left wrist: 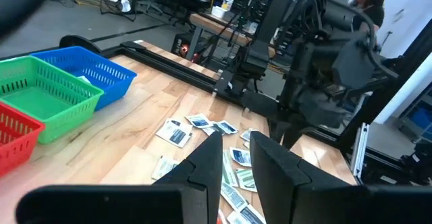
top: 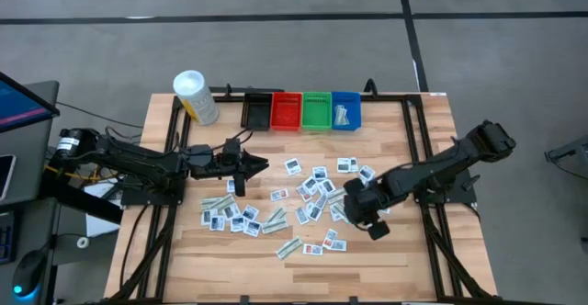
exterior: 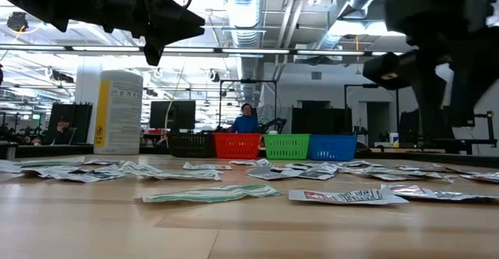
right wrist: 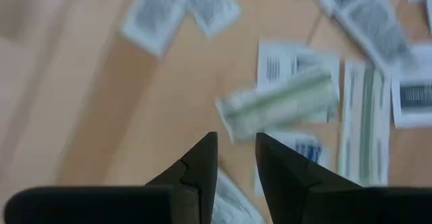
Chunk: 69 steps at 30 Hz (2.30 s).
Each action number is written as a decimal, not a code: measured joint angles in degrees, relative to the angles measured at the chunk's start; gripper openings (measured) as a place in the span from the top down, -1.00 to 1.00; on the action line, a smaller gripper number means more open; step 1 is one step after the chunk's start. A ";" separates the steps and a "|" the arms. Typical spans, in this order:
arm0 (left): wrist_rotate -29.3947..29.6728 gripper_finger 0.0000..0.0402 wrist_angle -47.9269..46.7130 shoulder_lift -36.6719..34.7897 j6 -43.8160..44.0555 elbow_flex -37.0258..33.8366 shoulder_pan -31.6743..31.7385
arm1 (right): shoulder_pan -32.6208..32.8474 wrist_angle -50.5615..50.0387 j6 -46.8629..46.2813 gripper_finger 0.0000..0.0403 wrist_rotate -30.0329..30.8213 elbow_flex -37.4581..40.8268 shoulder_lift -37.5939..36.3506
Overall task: Pick & Place First Aid Supplies
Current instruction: Put the bandage pack into the blue bin
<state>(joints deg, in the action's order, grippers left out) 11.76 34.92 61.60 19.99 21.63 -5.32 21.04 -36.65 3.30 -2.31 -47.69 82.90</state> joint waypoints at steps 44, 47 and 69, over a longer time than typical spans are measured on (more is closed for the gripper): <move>0.36 0.62 -0.15 0.00 1.51 0.00 -0.09 | 3.72 16.14 4.67 0.53 5.26 8.67 4.58; 0.37 0.62 -0.17 0.00 1.51 0.00 -0.09 | 3.69 16.39 4.65 0.53 5.18 8.62 5.49; 0.36 0.62 -0.16 0.00 1.52 0.00 -0.09 | 4.46 15.55 -1.13 0.93 3.80 7.85 8.51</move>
<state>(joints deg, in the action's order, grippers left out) 12.12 34.75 61.60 21.51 21.63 -5.41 25.50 -21.10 2.17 1.50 -39.85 91.42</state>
